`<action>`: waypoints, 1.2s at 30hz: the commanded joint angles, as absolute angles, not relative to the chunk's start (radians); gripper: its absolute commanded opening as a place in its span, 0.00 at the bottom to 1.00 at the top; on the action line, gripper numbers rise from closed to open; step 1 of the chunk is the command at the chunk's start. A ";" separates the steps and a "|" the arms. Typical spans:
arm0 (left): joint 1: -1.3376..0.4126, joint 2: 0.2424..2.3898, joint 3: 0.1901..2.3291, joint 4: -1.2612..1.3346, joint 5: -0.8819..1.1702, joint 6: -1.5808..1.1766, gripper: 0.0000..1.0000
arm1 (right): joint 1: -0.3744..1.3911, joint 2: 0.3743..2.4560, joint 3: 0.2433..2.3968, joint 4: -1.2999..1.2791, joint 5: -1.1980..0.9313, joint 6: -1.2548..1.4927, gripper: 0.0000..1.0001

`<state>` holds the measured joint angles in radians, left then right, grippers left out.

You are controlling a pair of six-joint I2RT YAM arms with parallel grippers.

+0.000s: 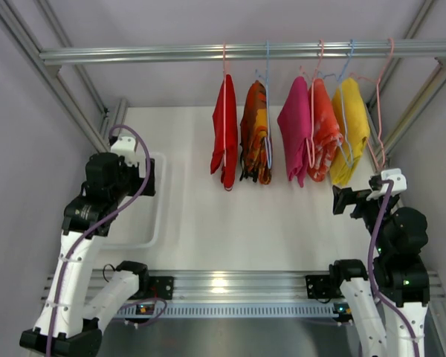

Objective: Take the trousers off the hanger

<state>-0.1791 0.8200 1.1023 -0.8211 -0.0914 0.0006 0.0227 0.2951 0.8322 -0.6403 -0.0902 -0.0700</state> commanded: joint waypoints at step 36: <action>-0.305 1.437 1.226 0.521 0.832 -0.959 0.69 | 0.009 0.362 0.888 -0.637 -0.098 -0.097 0.99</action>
